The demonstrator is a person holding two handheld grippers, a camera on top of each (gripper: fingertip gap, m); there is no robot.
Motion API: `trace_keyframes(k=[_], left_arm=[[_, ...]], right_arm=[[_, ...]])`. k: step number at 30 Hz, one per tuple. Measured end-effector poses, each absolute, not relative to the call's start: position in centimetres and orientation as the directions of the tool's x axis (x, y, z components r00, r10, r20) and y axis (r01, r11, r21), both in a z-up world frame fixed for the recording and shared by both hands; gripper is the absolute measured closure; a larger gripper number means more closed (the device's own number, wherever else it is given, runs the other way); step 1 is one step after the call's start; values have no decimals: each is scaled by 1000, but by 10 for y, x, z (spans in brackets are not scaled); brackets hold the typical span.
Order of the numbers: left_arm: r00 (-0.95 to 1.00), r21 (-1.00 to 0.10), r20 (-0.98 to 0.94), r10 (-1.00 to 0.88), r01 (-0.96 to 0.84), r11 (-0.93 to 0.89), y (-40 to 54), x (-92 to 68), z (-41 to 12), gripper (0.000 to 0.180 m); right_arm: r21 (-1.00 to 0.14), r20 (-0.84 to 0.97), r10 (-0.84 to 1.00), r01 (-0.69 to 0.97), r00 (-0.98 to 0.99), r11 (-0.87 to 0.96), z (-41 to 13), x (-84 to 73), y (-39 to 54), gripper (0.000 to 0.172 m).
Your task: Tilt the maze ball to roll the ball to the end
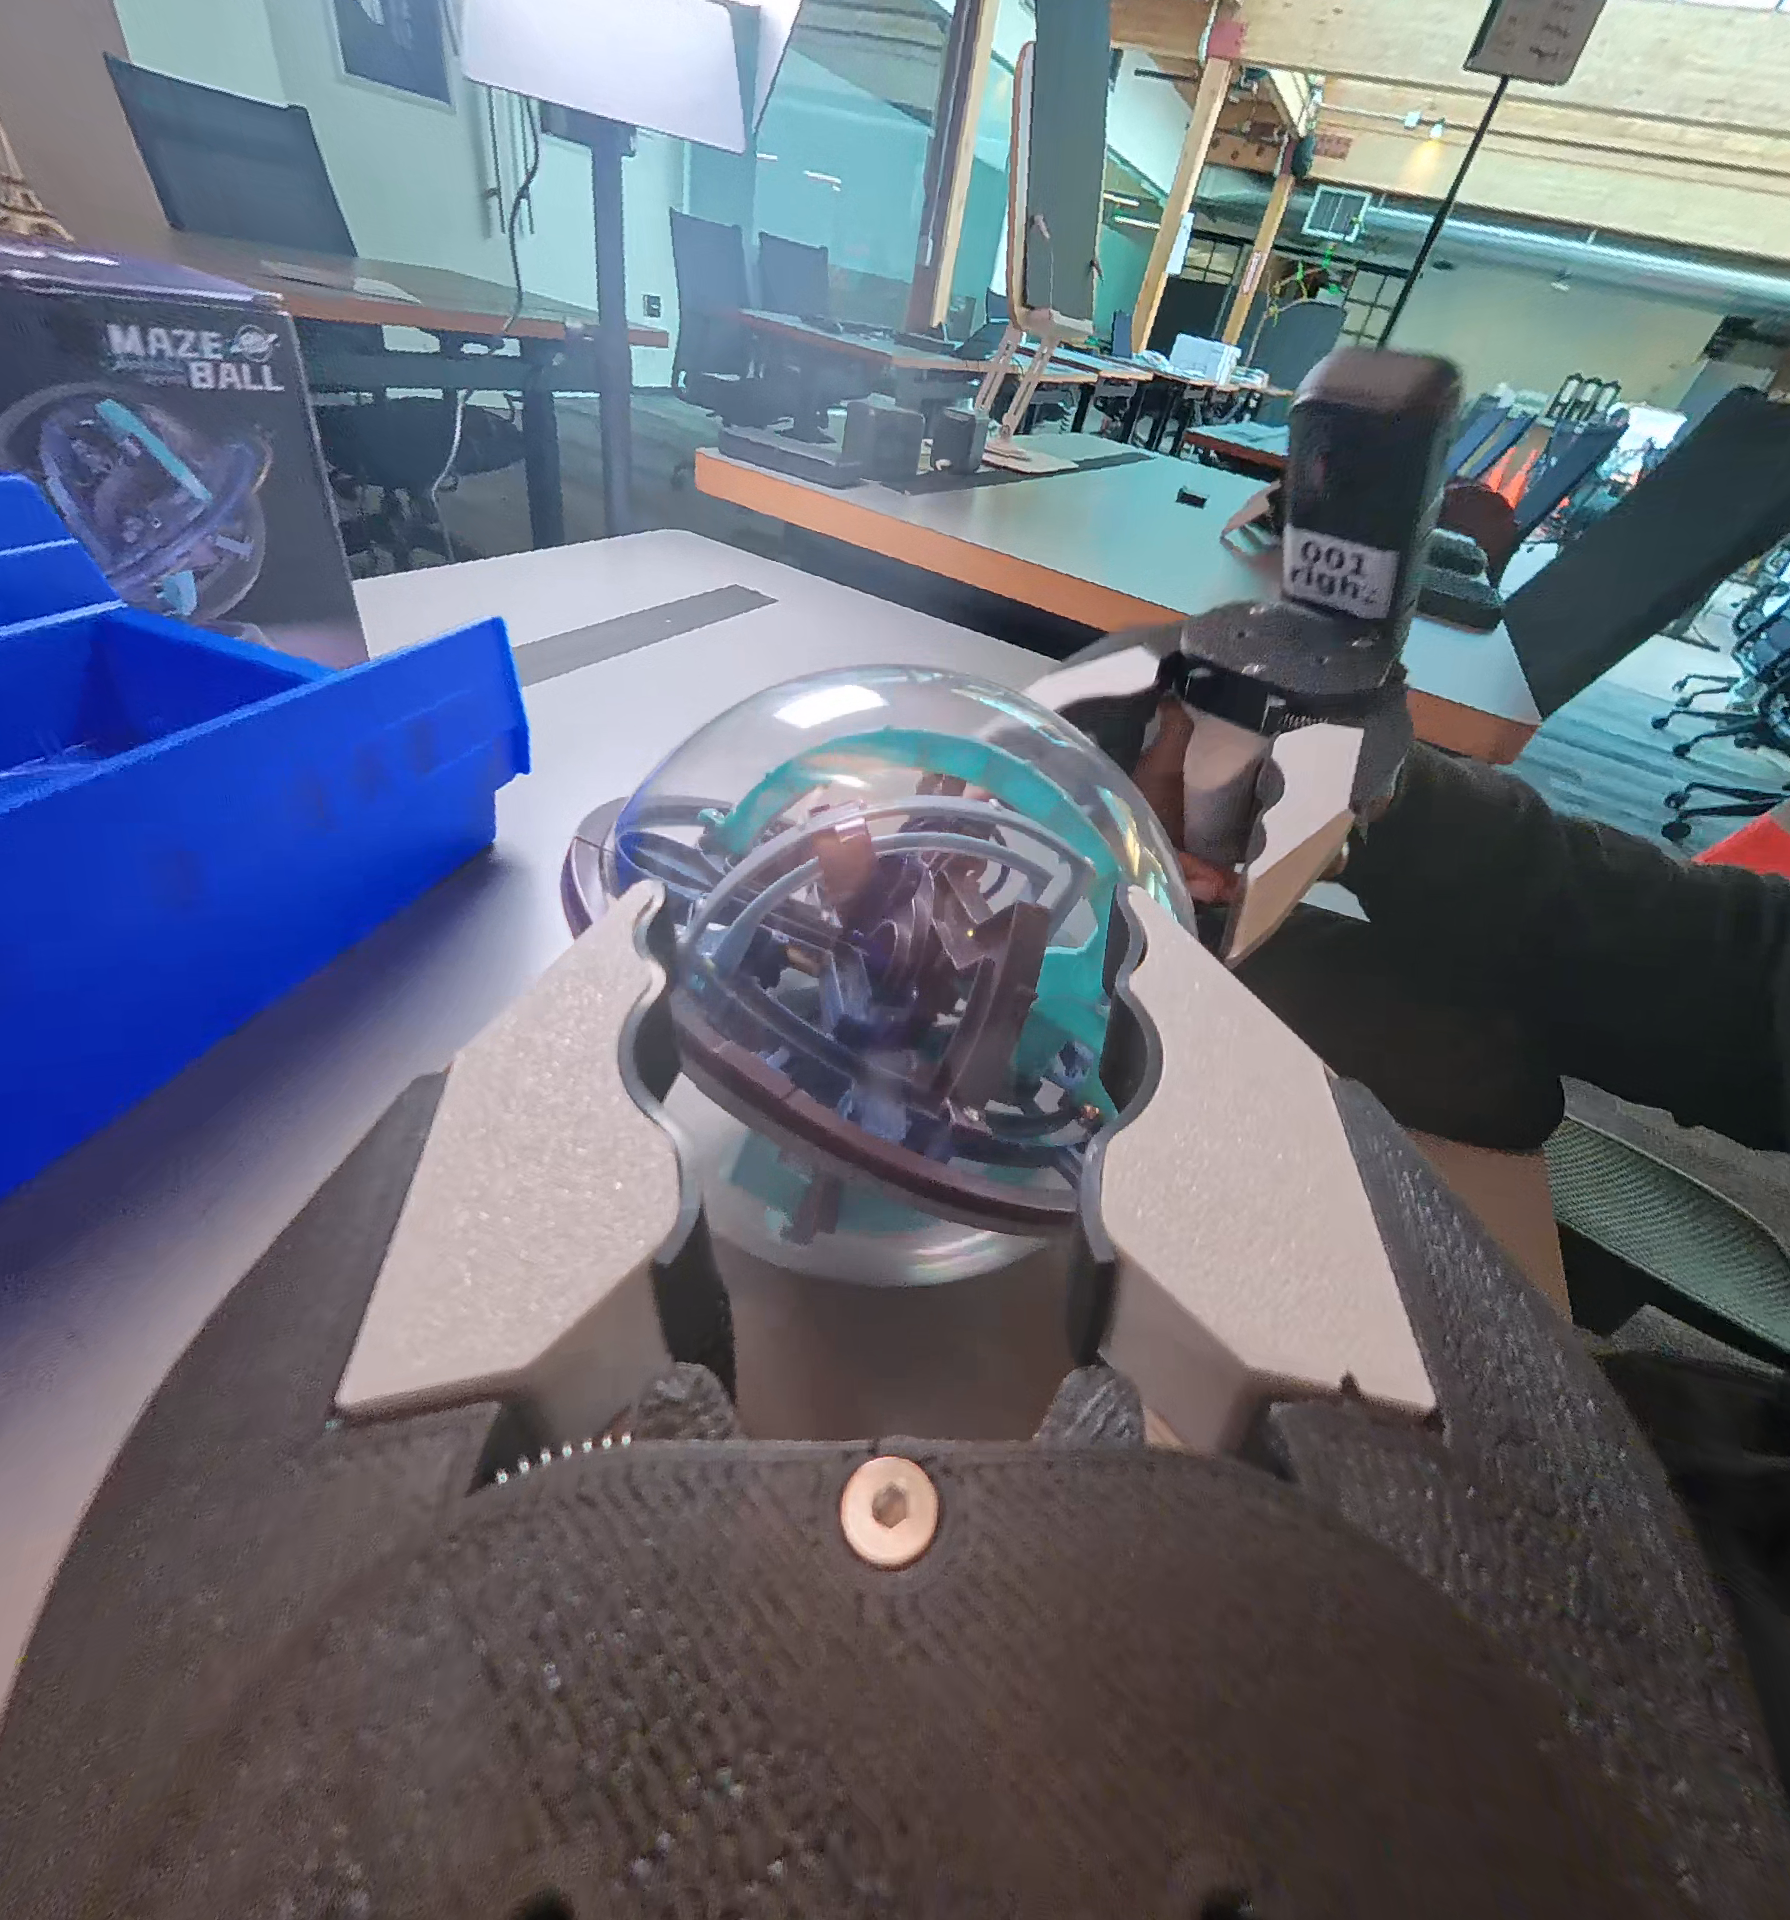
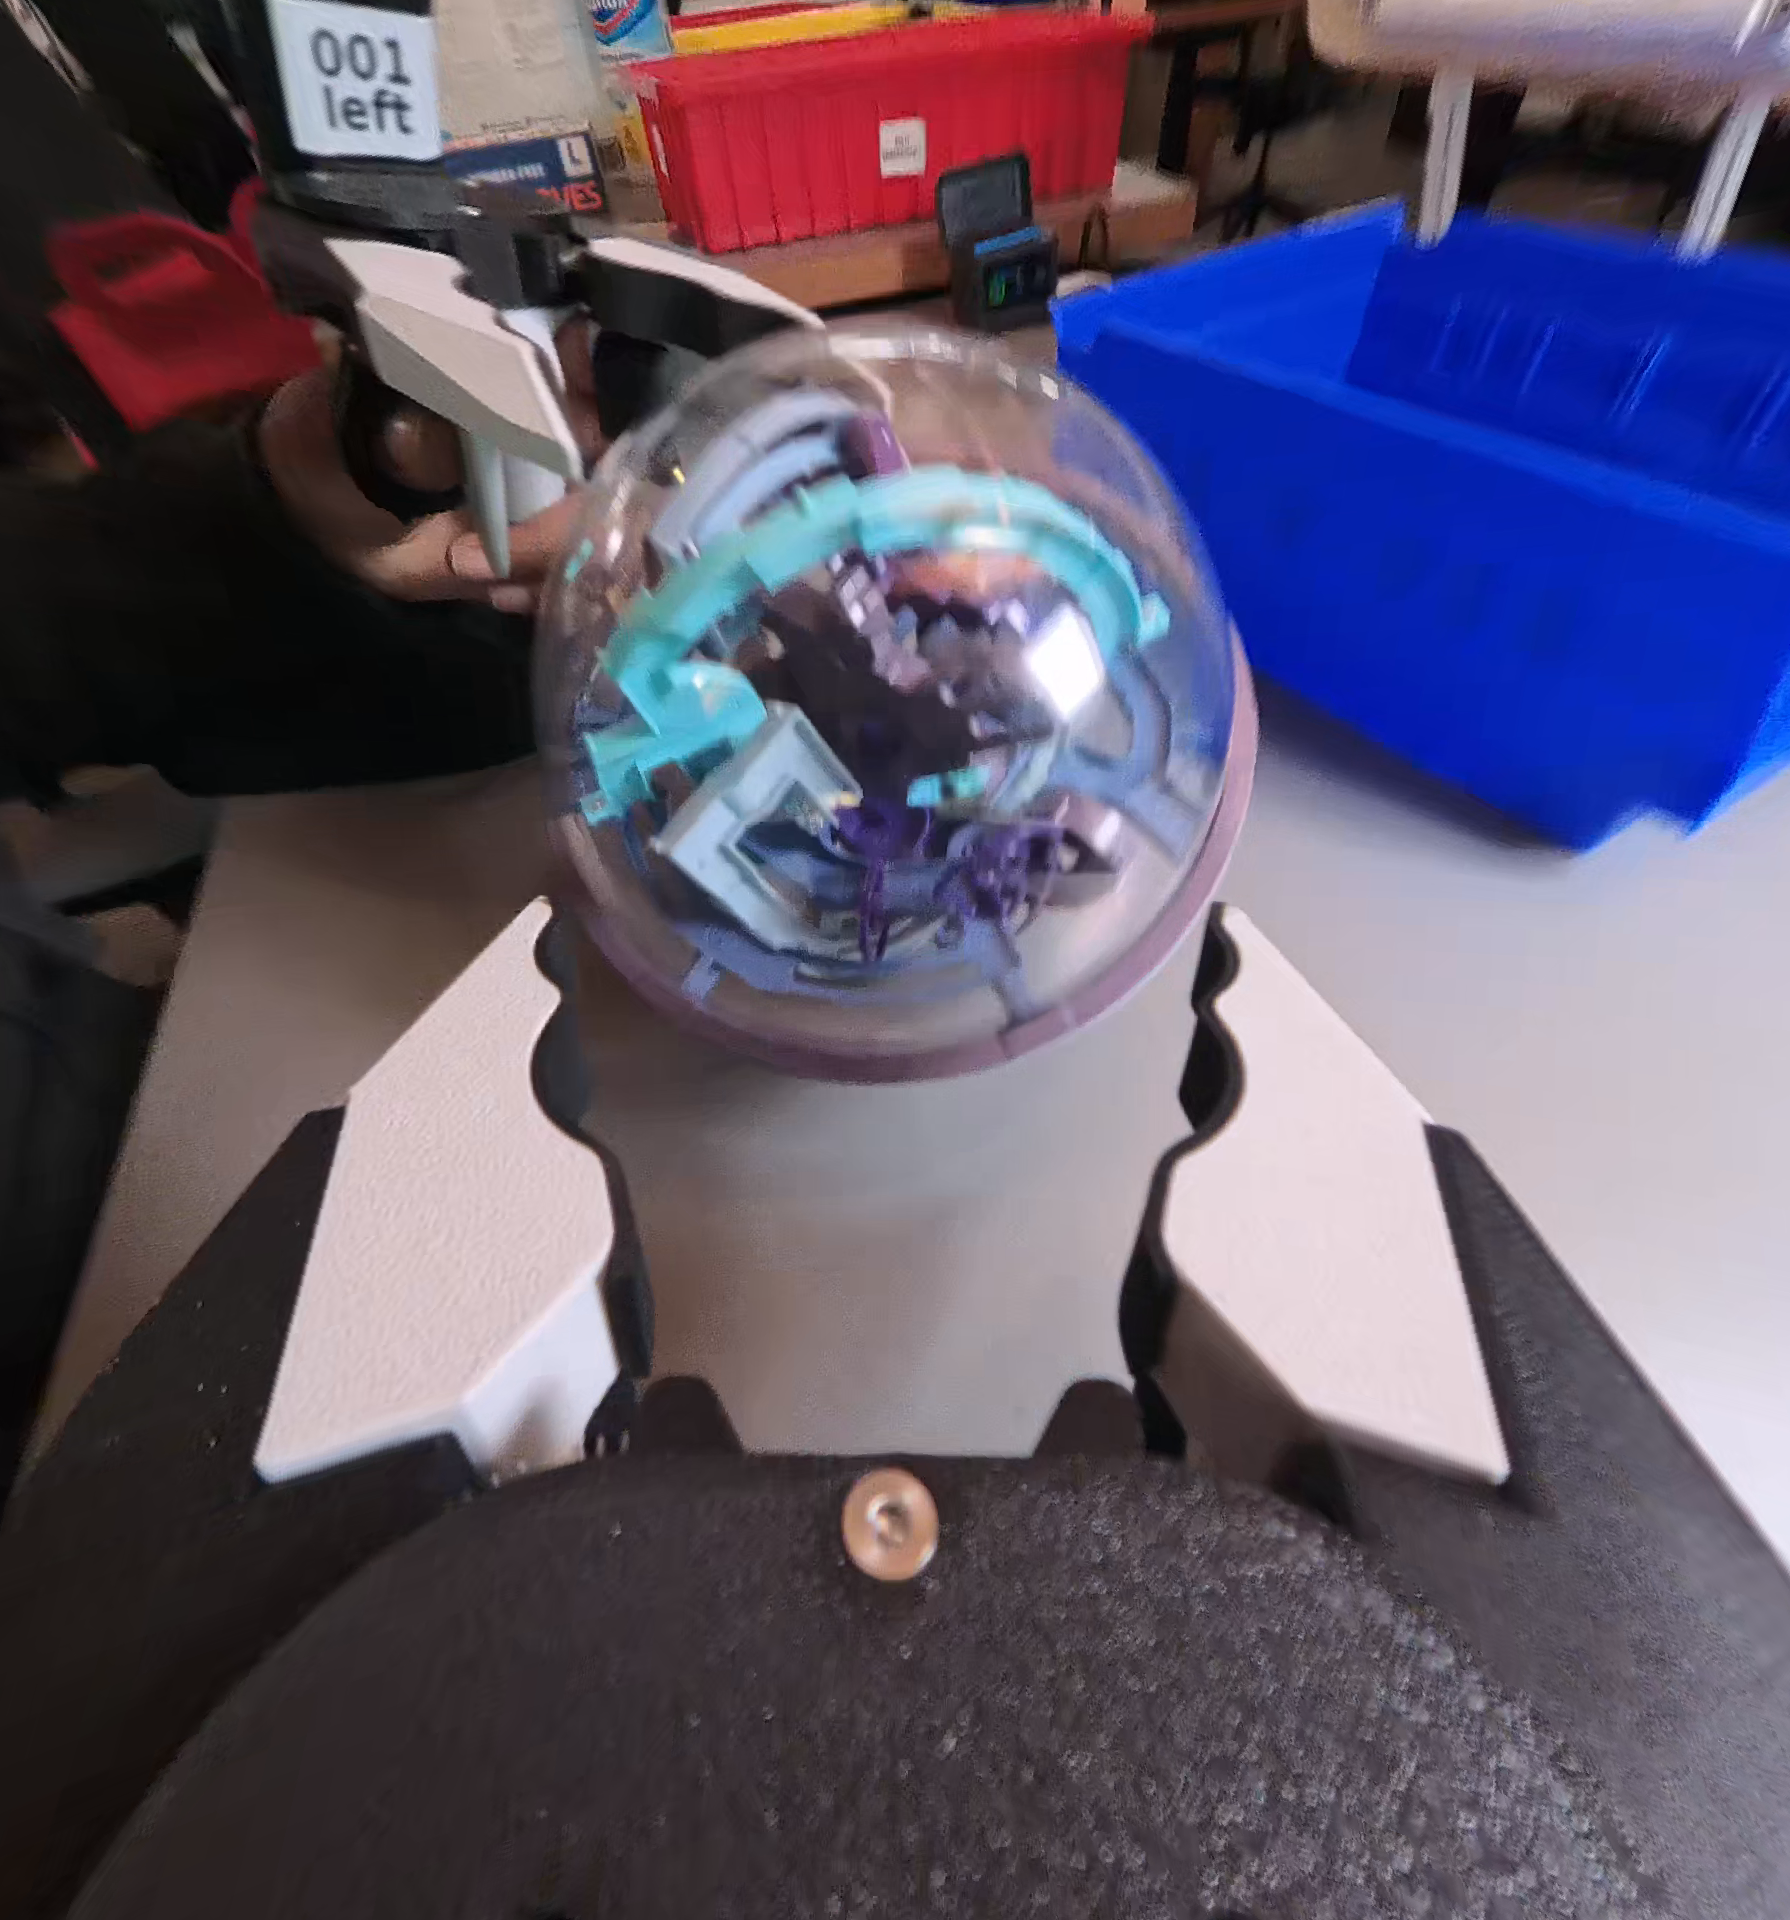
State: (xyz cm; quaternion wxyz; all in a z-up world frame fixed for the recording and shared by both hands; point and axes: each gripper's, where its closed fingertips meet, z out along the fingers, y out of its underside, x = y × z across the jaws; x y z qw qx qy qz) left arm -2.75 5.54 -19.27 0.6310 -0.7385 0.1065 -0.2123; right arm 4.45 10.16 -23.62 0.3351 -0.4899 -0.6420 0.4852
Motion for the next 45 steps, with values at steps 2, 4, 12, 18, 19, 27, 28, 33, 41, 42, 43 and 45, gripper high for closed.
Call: trace_keyframes(k=[2,4,12,18,19,27,28,33,41,42,43,45], left_arm=[[875,-978,173,-452,98,-183,60,-23,-190,97],[846,-976,198,-495,122,-180,63,-18,-185,89],[745,-969,194,-639,45,-241,45,-23,-204,44],[797,-941,30,-603,-182,-286,64,-8,-253,40],[801,-943,4,-598,-197,-270,68,-8,-252,42],[795,-964,-109,-597,-232,-132,75,-4,-230,47],[792,-964,-117,-599,-237,-125,75,-4,-229,47],[784,-968,-107,-611,-222,-116,79,-3,-225,47],[782,-976,-138,-607,-212,-52,80,4,-211,48],[781,-978,-141,-608,-207,-40,79,5,-208,48],[780,-979,-142,-610,-202,-30,78,6,-206,49],[779,-982,-135,-612,-186,-20,77,7,-201,51]], right_arm=[[-957,51,955,259,-291,130,-221,42,103,53],[-955,121,950,229,-288,191,-211,38,104,52],[-956,98,930,225,-354,187,-217,29,102,57],[-968,19,932,226,-362,107,-223,32,110,57],[-968,11,932,230,-363,101,-225,34,112,56],[-948,-2,928,296,-372,116,-247,41,115,56],[-946,-3,929,301,-371,117,-249,40,115,56],[-945,-3,933,307,-361,116,-253,41,117,55],[-941,-29,927,324,-374,102,-260,42,114,54],[-938,-31,925,330,-379,103,-261,41,113,54],[-936,-31,923,335,-384,108,-263,41,111,54],[-929,-24,920,348,-391,124,-266,40,109,55]])
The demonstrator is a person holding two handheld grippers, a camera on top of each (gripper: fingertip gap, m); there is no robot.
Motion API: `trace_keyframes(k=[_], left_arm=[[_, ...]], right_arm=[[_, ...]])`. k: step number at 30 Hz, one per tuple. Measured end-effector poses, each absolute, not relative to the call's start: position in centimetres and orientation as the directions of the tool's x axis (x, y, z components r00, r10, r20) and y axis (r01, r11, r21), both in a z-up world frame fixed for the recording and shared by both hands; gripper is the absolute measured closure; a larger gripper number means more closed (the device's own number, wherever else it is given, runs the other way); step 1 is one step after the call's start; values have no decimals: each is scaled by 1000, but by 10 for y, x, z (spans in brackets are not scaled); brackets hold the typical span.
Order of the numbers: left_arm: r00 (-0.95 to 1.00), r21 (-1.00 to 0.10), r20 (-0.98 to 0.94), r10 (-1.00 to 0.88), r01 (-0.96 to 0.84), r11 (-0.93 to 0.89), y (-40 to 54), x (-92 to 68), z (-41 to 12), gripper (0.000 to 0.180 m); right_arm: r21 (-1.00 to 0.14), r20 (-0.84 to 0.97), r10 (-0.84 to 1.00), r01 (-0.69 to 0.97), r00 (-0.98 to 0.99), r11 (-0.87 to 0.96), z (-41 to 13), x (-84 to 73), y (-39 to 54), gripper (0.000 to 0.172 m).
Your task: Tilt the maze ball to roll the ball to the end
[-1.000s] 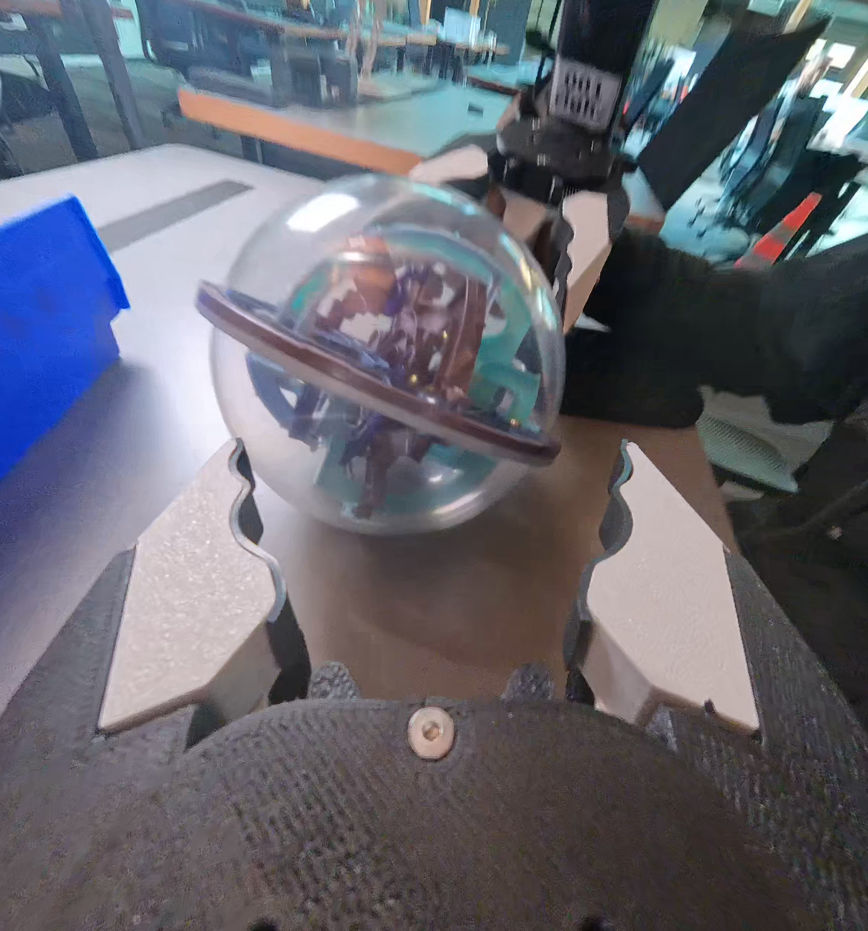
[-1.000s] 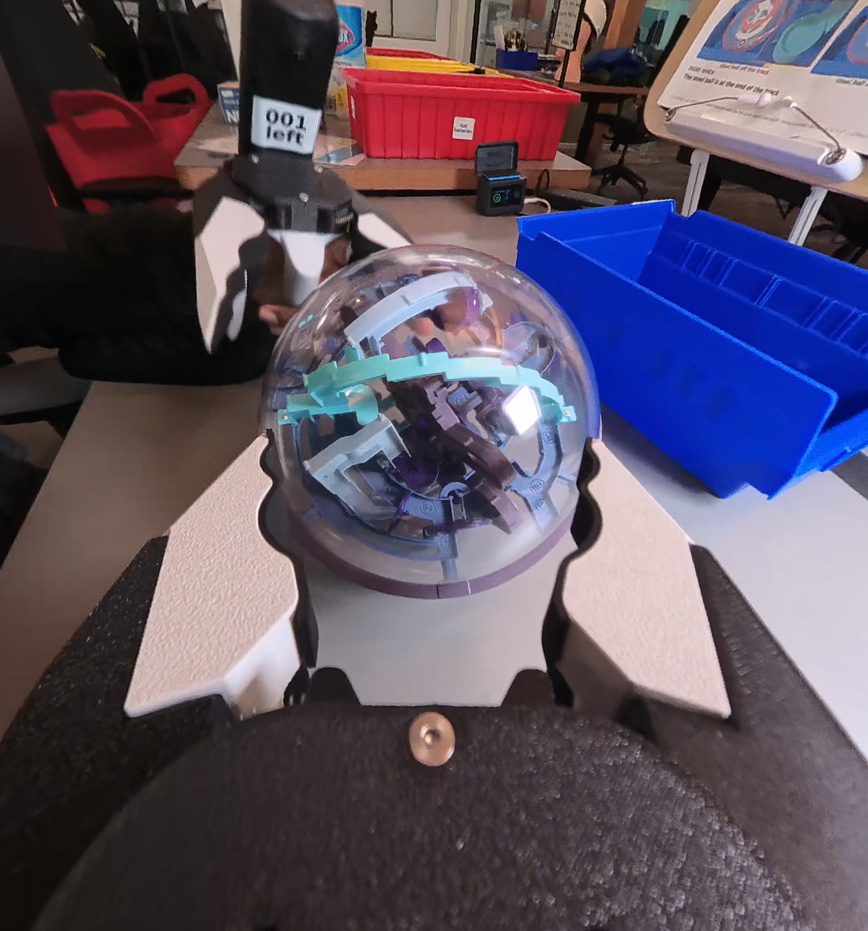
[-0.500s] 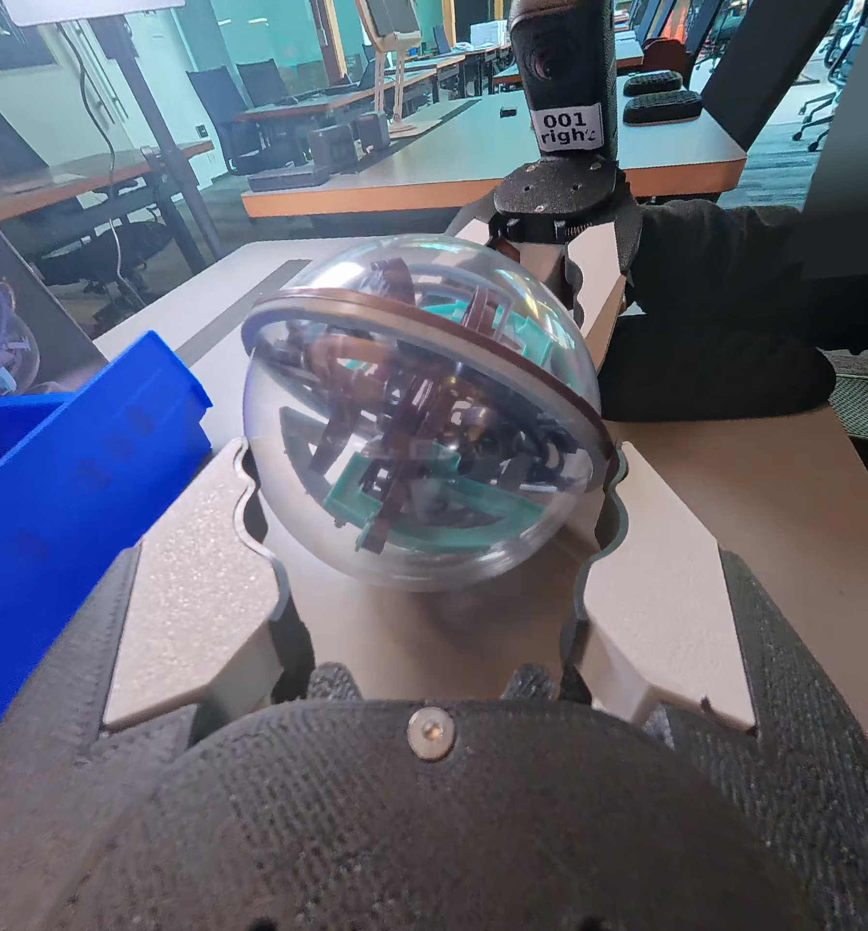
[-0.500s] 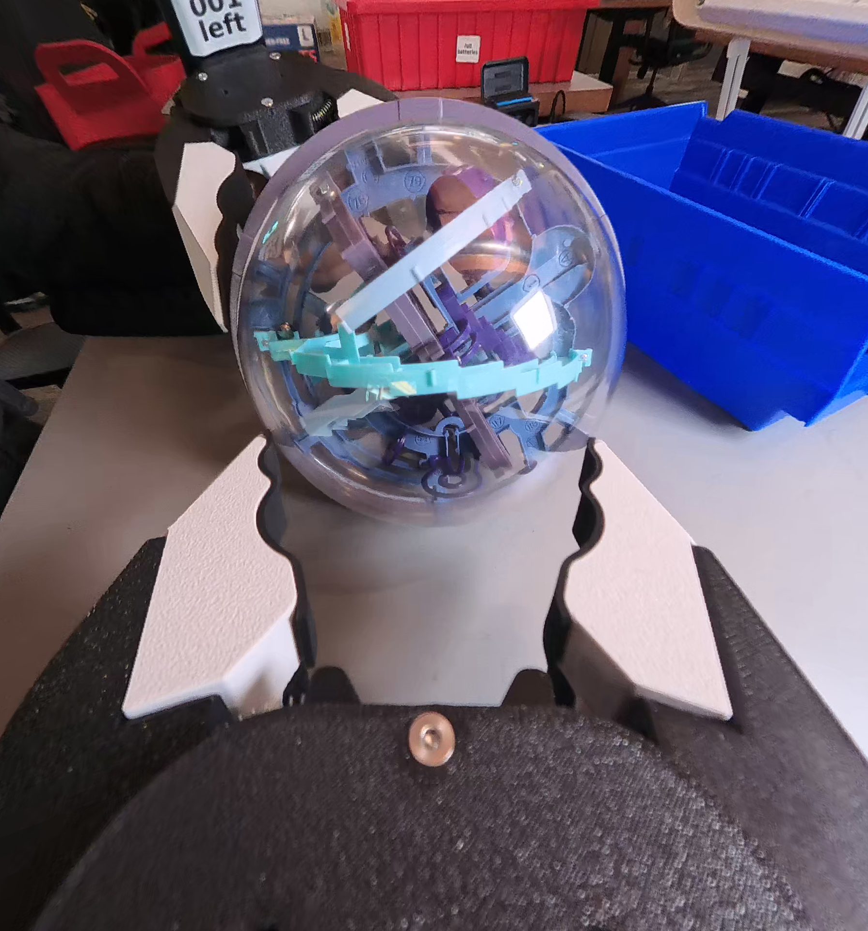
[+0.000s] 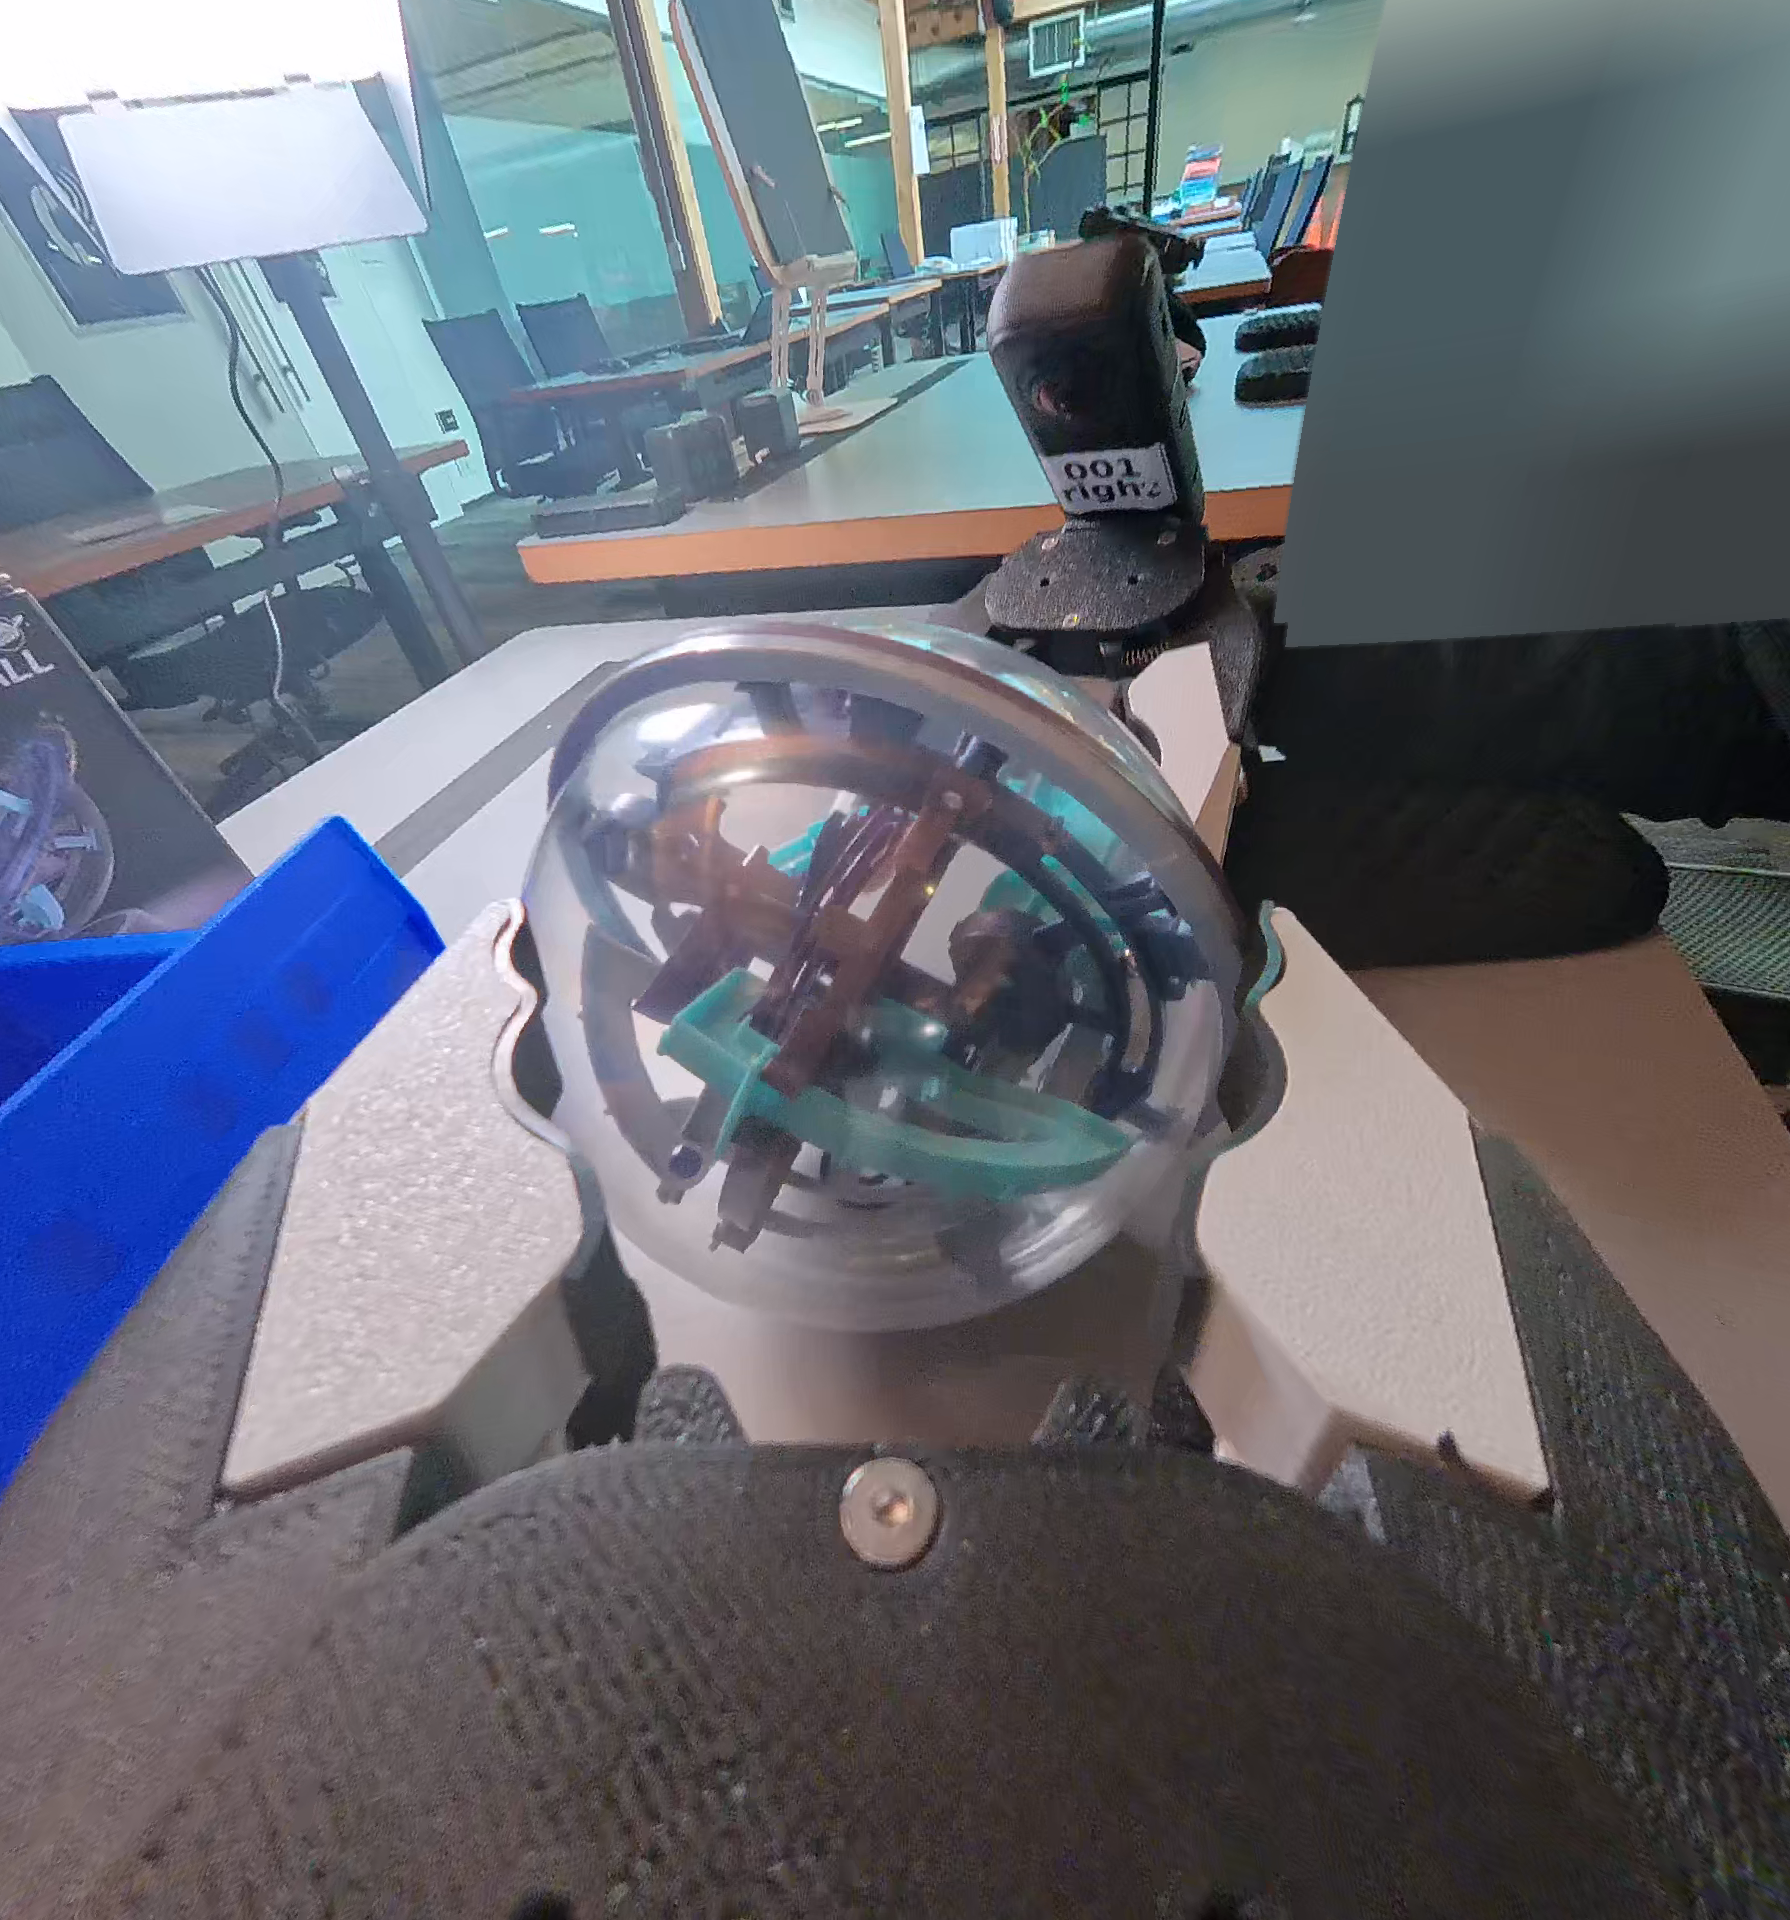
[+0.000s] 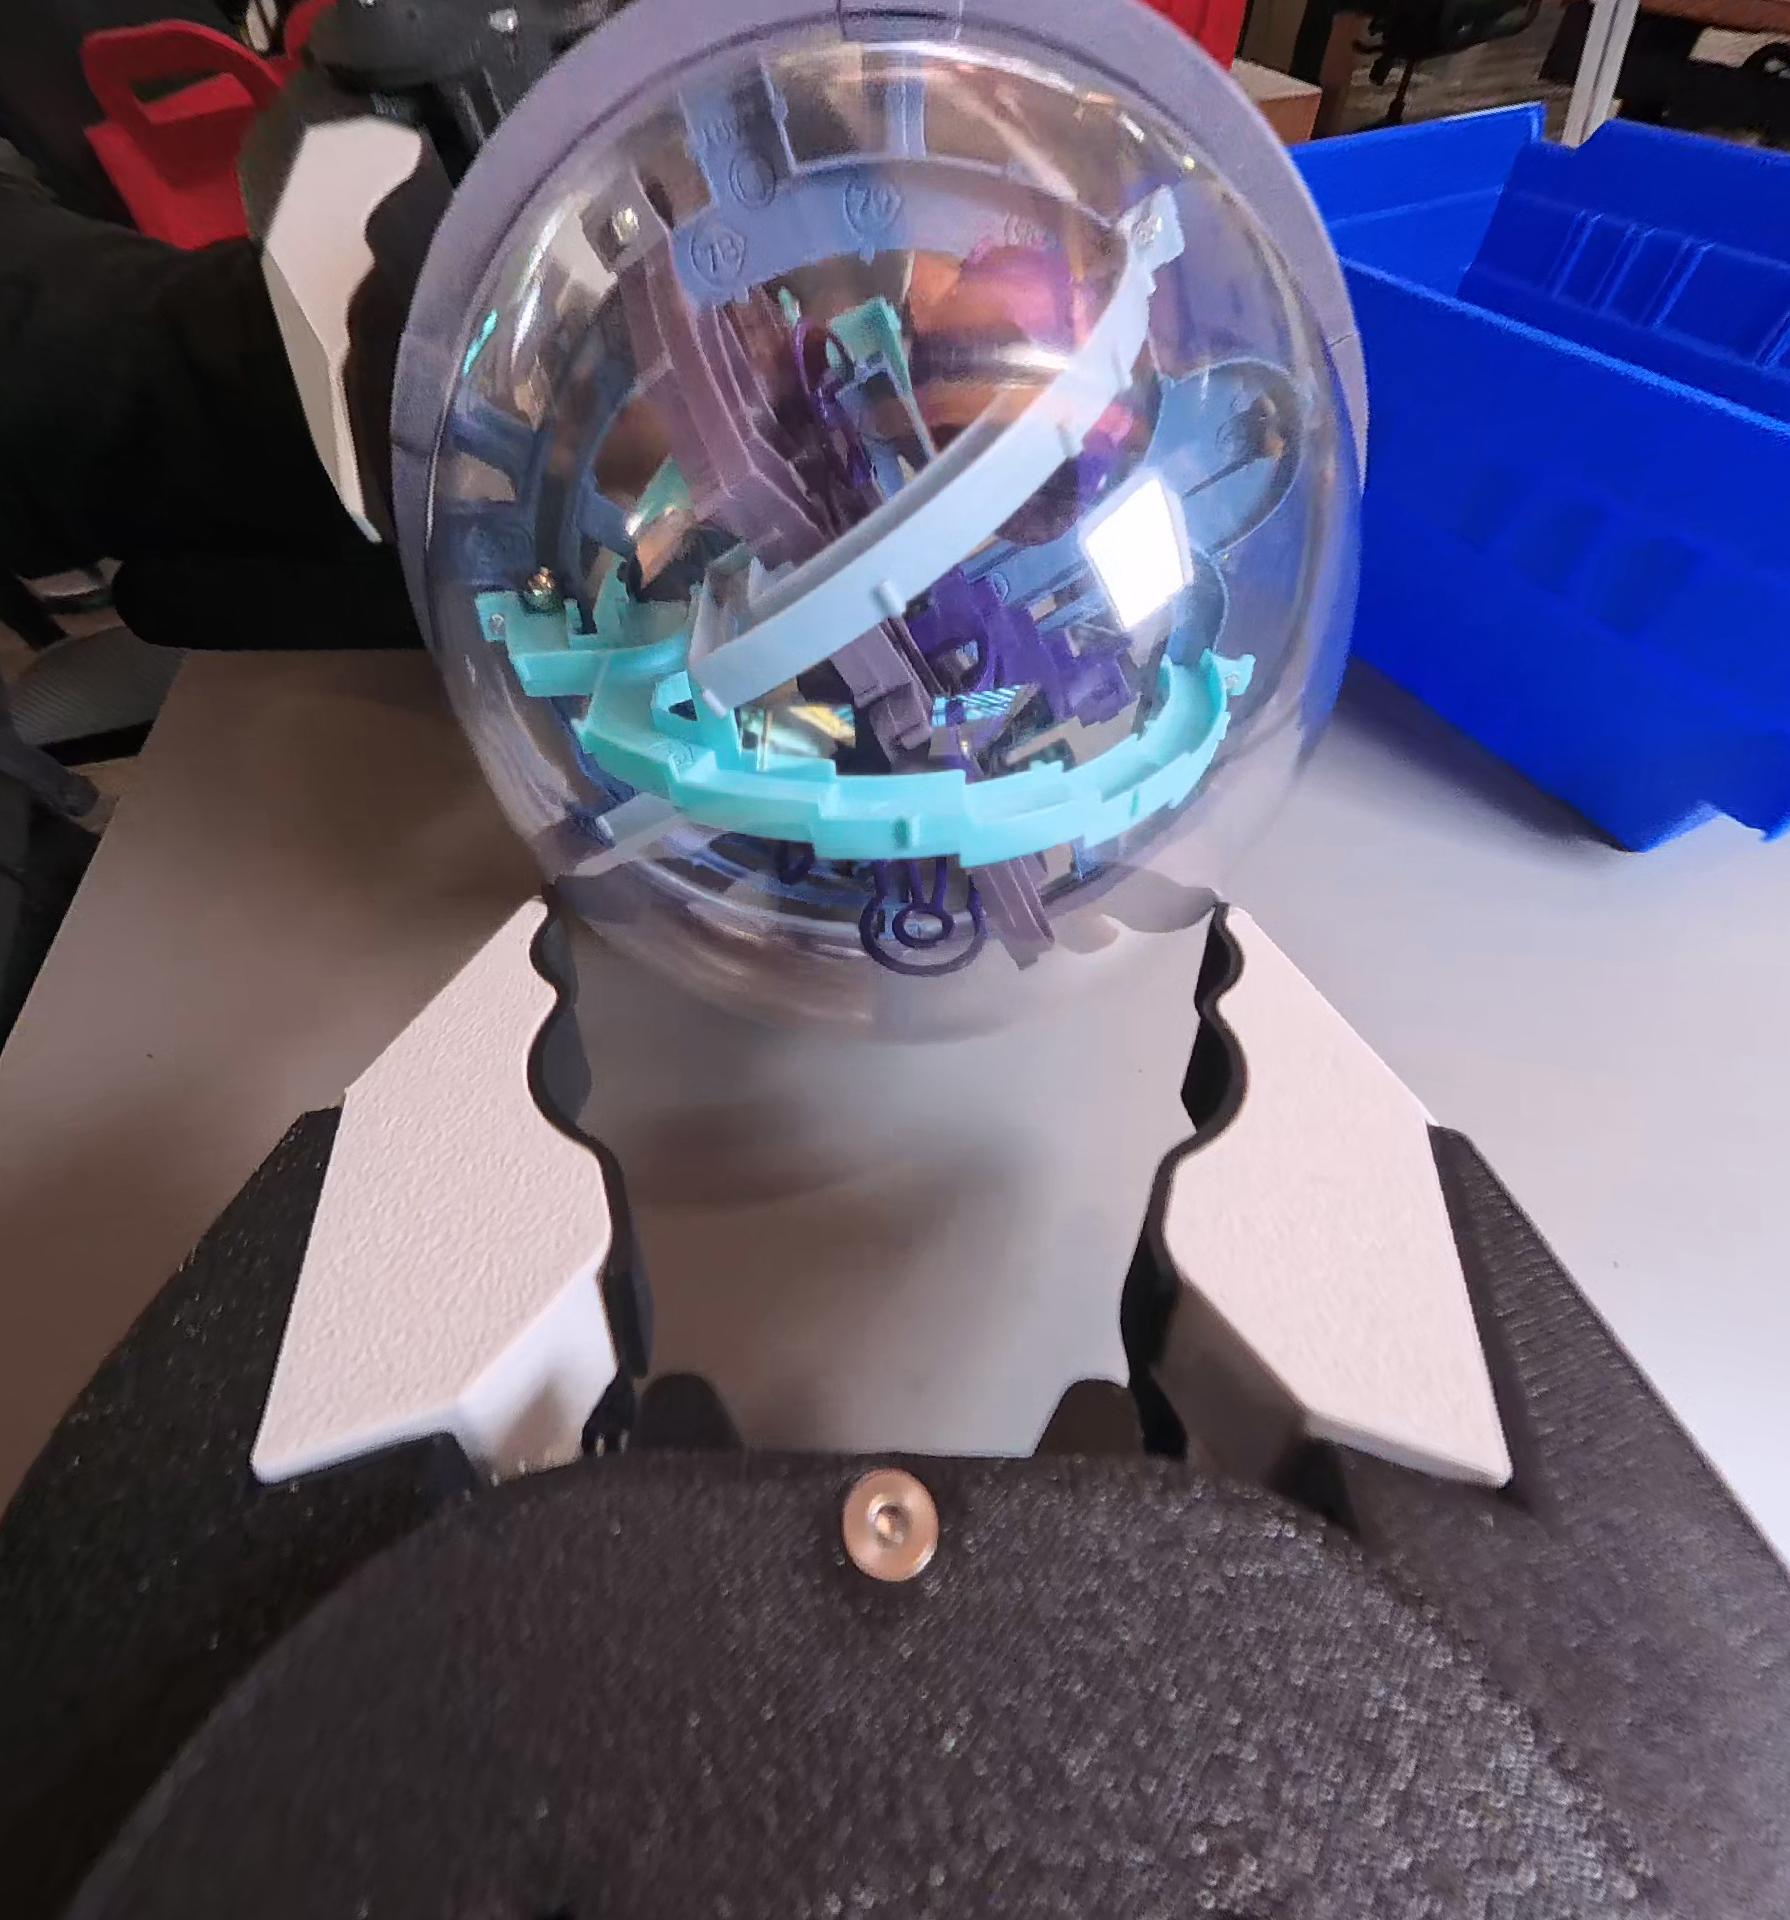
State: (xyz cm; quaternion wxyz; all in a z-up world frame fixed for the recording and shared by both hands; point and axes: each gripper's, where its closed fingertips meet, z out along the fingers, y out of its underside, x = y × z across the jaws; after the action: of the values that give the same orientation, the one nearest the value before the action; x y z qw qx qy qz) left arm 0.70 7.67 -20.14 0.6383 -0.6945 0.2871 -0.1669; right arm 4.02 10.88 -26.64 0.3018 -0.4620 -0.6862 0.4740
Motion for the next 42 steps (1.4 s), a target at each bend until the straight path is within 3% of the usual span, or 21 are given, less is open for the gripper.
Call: trace_keyframes(k=[22,42], left_arm=[[795,-985,-152,-588,-170,24,73,17,-189,57],[830,-998,-30,-556,-56,-30,80,5,-186,59]], right_arm=[[-896,32,912,393,-410,208,-280,40,102,57],[-904,5,911,388,-413,181,-279,41,102,64]])
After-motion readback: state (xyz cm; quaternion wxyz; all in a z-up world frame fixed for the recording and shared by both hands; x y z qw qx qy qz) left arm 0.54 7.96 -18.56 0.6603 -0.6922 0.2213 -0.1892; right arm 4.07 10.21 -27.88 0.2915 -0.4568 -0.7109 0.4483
